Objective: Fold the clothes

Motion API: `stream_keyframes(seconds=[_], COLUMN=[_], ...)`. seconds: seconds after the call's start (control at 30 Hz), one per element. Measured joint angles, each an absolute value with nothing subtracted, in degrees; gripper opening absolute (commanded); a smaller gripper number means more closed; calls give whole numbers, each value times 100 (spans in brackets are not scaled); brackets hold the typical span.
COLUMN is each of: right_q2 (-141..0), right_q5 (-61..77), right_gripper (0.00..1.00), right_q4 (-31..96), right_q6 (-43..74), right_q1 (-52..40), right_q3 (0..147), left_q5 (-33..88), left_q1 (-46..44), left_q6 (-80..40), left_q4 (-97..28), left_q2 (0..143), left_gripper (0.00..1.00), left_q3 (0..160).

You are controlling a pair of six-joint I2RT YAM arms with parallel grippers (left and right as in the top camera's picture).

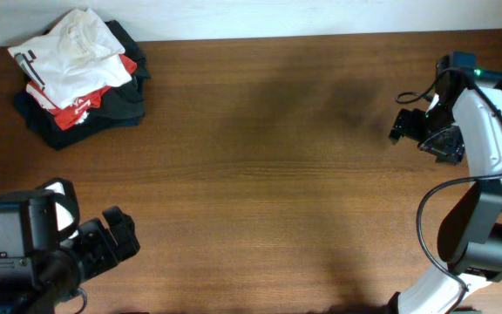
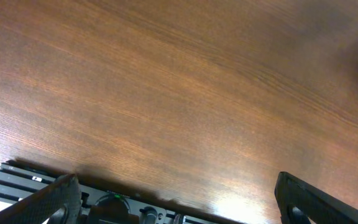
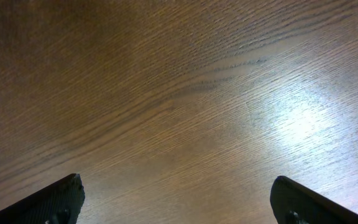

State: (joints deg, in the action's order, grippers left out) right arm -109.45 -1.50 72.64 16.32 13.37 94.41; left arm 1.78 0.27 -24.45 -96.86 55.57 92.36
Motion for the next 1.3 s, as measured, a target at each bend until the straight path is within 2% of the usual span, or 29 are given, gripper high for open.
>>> stream_keyframes(seconds=[0.2, 0.27, 0.4, 0.47, 0.57, 0.67, 0.8, 1.0, 1.13, 1.3], right_q2=[-10945, -10945, -10945, -10945, -10945, -10945, -10945, -10945, -10945, -10945], right_q5=[-150, -150, -161, -154, -150, -152, -152, -150, -150, -150], right_gripper=[99, 99, 99, 99, 99, 99, 99, 99, 99, 99], right_q4=[7264, 7258, 7262, 7264, 7269, 7262, 7264, 7264, 7264, 7262], right_q6=[1629, 1629, 1634, 1632, 1629, 1632, 1632, 1632, 1629, 1629], right_q1=[1337, 1337, 1337, 1337, 1337, 1337, 1337, 1337, 1337, 1337], right_q3=[9441, 9441, 9448, 9450, 9450, 9450, 9450, 9450, 9450, 9450], left_q5=[419, 454, 993, 1251, 1461, 1498, 1435, 1304, 1302, 423], left_q1=[-69, -392, -587, -532, -119, 346, 753, 757, 757, 753], left_q6=[-2399, -2023, -690, -185, 261, 384, 414, 434, 401, -93], left_q4=[-9131, -8197, -4727, -3629, -2626, -1682, -1122, 82, 30, -449], left_q2=[5535, 5349, 3994, 3245, 1898, 1201, 725, 89, 84, 73], left_gripper=[99, 99, 99, 99, 99, 99, 99, 99, 99, 99], left_q3=[9056, 8488, 5896, 4869, 3286, 2231, 1350, 368, 113, 95])
